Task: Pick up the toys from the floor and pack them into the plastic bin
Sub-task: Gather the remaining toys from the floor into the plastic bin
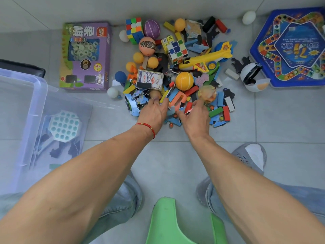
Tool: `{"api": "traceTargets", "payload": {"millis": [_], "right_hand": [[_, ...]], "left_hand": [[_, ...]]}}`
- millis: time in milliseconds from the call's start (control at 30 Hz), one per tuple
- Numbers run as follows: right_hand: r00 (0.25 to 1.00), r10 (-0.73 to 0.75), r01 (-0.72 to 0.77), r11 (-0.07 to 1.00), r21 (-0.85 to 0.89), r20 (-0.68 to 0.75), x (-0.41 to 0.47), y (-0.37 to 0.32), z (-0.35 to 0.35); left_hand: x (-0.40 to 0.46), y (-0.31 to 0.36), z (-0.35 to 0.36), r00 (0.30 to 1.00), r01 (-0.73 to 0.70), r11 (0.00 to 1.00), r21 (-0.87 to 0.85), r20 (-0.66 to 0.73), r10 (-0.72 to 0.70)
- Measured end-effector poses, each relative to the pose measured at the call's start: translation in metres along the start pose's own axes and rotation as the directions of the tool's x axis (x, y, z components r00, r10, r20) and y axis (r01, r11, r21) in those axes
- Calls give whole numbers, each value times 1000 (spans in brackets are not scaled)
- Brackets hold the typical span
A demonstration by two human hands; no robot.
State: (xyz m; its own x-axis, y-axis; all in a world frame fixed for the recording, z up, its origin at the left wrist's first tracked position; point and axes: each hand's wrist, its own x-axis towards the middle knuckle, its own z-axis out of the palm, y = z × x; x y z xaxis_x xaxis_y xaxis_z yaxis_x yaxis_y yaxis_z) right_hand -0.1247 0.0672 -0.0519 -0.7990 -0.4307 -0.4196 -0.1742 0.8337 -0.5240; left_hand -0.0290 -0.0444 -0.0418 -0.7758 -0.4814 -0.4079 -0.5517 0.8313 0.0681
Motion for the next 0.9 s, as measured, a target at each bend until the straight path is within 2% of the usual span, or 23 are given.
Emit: {"api": "traceTargets", "payload": {"millis": [200, 433, 533, 633, 700, 767, 833, 900], "right_hand": [[1000, 9, -7, 991, -133, 17, 3, -8, 13], [998, -8, 24, 973, -229, 66, 15, -5, 6], [999, -3, 10, 991, -135, 52, 15, -2, 3], [992, 111, -118, 986, 116, 65, 12, -1, -3], [952, 236, -290, 895, 339, 192, 6, -6, -11], [885, 266, -451, 693, 563, 381, -1, -16, -21], [828, 184, -546, 483, 684, 530, -11, -34, -35], [784, 58, -603, 310, 736, 618, -27, -64, -53]], "left_hand": [[-3, -13, 2, 998, -30, 1000, -6, -56, 30], [-16, -28, -3, 997, -39, 976, -215, -75, 23], [-25, -32, -14, 998, -18, 949, -314, -60, -1], [-34, -36, -28, 999, -17, 943, -331, -43, 3], [-42, -40, -39, 998, -48, 968, -245, -39, 40], [-52, -47, -54, 993, -111, 987, -116, -58, 104], [-61, -59, -76, 982, -169, 986, 13, -85, 170], [-71, -78, -109, 985, -144, 988, 61, -82, 149]]}}
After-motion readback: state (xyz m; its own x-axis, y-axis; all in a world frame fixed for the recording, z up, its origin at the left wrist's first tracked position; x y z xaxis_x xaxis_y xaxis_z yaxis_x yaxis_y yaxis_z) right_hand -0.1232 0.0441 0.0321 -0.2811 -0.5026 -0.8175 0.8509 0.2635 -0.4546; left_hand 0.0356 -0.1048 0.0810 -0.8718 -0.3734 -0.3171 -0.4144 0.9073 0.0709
